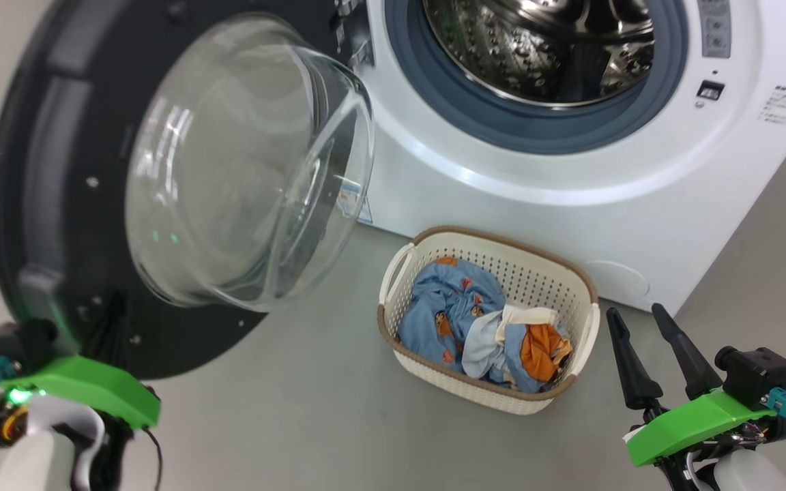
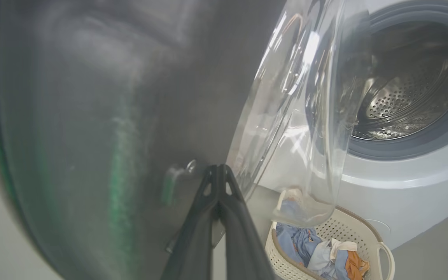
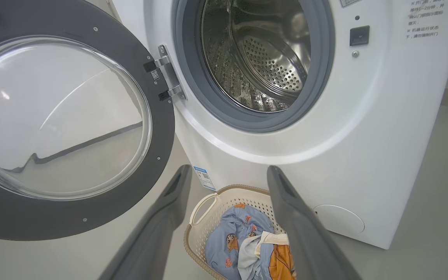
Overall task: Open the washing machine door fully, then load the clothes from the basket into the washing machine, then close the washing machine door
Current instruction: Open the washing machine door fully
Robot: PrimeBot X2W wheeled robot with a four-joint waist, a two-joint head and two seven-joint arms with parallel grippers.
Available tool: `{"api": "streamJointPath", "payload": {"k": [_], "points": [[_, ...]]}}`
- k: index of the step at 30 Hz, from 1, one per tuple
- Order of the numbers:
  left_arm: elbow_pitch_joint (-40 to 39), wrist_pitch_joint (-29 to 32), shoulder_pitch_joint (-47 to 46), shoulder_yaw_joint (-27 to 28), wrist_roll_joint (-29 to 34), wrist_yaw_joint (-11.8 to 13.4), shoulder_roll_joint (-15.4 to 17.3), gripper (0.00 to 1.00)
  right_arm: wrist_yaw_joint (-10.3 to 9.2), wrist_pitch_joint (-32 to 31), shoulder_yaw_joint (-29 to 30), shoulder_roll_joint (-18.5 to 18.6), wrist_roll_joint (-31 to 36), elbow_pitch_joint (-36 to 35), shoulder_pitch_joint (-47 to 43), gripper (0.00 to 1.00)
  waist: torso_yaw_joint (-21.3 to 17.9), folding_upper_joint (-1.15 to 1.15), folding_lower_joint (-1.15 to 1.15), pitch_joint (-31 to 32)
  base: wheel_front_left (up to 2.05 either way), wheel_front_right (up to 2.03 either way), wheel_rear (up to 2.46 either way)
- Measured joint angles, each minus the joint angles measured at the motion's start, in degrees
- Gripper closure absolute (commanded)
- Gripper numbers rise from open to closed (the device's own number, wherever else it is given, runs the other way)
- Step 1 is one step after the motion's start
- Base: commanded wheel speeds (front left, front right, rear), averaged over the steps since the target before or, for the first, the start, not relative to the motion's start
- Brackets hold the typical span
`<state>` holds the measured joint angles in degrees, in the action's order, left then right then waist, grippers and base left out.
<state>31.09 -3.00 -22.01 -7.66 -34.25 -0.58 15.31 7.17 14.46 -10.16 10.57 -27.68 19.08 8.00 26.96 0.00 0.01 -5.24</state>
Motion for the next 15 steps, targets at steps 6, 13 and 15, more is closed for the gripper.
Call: {"api": "streamJointPath", "payload": {"k": [6,13,15], "points": [[6.9,0.1,-5.1,1.2,-0.8,-0.9,1.9,1.00,0.00,0.0,0.3,0.1,0.0,0.0,1.4,0.00,0.5,0.00,0.00,-2.3,0.00,0.00,0.00],[14.6,0.0,-11.2,1.4,-1.0,-1.7,3.2,1.00,0.00,0.0,0.5,0.5,0.0,0.1,2.3,0.00,1.5,0.00,-0.01,-4.4,0.00,0.00,0.00],[16.8,-0.1,-13.1,1.4,-1.0,-1.7,3.5,1.00,0.00,0.0,0.3,0.5,0.0,0.2,3.1,0.00,1.8,0.00,0.00,-5.1,0.00,0.00,0.00]]}}
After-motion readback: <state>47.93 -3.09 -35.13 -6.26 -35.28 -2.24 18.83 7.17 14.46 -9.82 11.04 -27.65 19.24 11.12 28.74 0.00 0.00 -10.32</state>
